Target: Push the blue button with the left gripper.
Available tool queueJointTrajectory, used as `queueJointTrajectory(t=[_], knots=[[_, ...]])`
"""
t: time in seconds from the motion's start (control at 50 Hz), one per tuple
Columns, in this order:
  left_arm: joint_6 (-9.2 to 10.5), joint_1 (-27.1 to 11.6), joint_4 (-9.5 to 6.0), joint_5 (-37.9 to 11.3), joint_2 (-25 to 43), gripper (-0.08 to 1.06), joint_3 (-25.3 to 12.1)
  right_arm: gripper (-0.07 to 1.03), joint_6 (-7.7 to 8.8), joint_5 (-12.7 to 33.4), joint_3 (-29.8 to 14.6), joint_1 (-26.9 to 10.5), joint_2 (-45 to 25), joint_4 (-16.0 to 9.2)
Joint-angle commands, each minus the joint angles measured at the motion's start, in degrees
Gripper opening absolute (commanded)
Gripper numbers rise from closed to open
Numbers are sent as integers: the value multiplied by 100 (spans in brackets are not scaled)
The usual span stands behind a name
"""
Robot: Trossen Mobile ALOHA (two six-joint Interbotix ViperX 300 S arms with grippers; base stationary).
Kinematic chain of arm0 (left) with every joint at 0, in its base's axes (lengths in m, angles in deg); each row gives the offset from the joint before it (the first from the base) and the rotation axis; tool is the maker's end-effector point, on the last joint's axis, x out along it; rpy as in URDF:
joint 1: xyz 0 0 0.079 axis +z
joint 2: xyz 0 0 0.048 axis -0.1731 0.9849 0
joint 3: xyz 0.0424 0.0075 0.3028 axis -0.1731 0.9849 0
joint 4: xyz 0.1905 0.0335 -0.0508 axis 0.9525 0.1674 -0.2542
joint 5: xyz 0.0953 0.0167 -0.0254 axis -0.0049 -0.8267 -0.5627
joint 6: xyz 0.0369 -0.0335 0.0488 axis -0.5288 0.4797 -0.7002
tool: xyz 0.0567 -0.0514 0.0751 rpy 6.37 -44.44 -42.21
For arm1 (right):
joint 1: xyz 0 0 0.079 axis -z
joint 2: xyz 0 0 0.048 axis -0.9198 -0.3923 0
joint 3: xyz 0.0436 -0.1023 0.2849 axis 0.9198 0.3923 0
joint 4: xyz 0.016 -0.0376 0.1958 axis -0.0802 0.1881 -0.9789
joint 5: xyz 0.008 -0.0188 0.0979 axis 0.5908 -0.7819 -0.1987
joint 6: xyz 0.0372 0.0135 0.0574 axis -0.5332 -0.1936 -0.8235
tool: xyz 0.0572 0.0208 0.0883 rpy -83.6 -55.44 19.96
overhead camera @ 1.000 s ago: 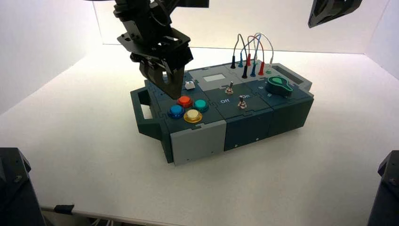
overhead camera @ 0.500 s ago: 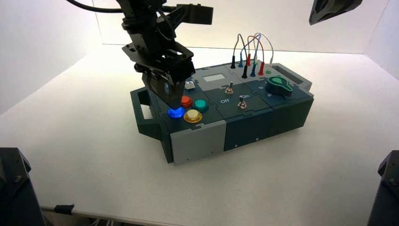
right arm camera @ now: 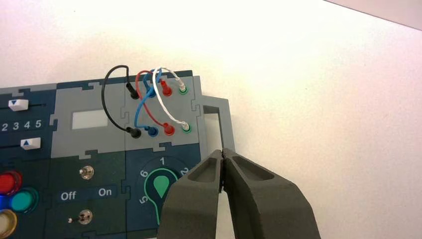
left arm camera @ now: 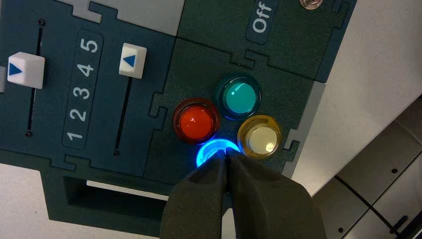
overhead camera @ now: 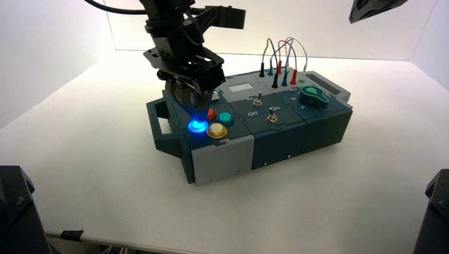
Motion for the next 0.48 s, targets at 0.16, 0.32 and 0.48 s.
queueJointTrajectory(t=[0.16,0.32,0.48], knots=[[-9,-9,88,-483,-791,-3,88,-2,-26,-26,-88,0,132,-70],[9,-9,114,-765,-949,-3,44,-2,-26,-26,-70,0,132,-97],[9,-9,123,-773,-888,-3,44,-2,-26,9,-97,0,149,-123]])
